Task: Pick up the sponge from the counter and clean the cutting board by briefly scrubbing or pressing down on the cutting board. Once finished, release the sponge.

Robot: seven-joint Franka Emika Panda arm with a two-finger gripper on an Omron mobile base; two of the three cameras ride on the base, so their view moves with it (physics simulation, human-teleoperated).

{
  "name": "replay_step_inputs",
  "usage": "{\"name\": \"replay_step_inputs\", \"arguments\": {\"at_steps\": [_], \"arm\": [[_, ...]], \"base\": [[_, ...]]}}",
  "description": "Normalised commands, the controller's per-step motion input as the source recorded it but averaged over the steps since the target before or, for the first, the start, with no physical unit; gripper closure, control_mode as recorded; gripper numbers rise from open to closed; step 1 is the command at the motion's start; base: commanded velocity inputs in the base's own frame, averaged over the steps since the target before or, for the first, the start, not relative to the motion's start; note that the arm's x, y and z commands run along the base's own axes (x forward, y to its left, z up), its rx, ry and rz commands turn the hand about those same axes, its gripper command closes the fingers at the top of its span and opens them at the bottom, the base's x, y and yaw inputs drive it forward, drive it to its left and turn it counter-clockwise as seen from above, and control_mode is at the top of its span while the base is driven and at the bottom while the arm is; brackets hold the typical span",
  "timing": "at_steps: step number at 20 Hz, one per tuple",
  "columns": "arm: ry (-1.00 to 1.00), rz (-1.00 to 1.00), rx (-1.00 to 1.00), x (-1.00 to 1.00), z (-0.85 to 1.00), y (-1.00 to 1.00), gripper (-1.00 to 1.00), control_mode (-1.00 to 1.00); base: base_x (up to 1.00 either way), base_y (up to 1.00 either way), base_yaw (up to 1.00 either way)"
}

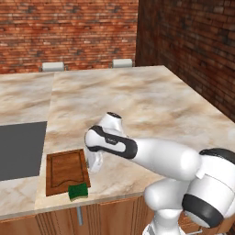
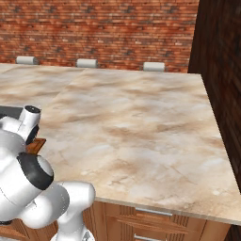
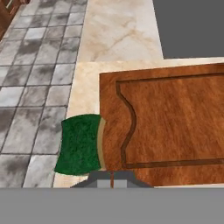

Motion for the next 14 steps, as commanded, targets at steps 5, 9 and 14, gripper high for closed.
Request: {"name": "replay_step_inputs", "arguments": {"at_steps": [5,9,14], "arm": [[0.12,-0.09,-0.02,0.25,0.33,-0.55,1.0,-1.0],[0.09,-0.06,0.0,0.1,0.3,-0.55,1.0,-1.0],[0.11,-0.08,0.0,0.0,0.12,-0.47,1.0,-1.0]], "base": [[0.0,0.0,0.0],[0.0,0.0,0.0],[0.0,0.0,0.0]]}}
